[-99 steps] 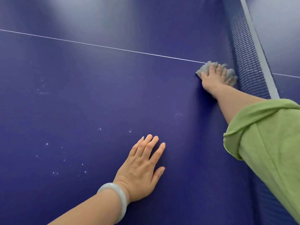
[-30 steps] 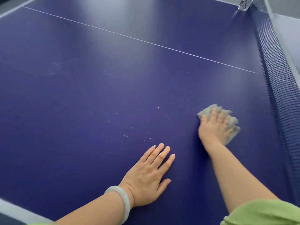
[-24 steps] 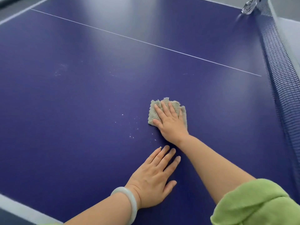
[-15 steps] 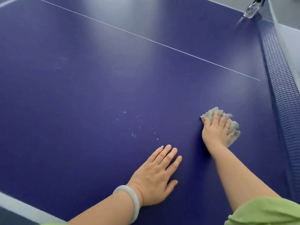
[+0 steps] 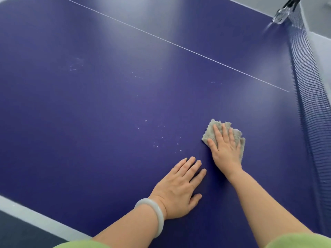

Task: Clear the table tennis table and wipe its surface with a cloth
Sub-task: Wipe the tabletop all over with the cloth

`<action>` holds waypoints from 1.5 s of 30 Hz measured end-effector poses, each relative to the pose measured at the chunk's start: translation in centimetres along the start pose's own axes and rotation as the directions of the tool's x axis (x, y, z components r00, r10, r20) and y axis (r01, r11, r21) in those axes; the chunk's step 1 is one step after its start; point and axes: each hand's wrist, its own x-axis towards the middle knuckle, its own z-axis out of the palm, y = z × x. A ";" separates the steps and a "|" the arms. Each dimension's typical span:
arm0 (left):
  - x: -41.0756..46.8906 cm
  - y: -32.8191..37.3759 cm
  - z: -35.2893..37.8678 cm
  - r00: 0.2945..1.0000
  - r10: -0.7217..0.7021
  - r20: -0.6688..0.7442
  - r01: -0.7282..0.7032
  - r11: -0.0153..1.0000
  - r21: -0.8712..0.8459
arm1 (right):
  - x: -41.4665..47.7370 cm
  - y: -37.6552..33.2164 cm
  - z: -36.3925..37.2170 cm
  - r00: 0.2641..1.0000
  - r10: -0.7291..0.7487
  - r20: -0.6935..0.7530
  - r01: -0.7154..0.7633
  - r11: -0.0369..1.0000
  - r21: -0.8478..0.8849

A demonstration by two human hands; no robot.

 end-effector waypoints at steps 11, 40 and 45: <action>-4.9 -5.4 -3.0 0.950 -0.251 -0.186 0.231 0.965 -0.123 | -3.3 -0.9 0.5 0.994 0.087 0.061 -0.087 0.996 -0.002; -9.9 -13.2 -3.2 0.763 -0.645 -0.028 0.645 0.759 0.090 | 1.8 -11.7 2.3 0.993 0.075 0.092 -0.071 0.996 -0.053; -9.8 -13.3 -3.0 0.762 -0.647 -0.023 0.646 0.759 0.082 | -6.2 -10.3 4.0 0.973 0.224 -0.049 -0.225 0.974 -0.034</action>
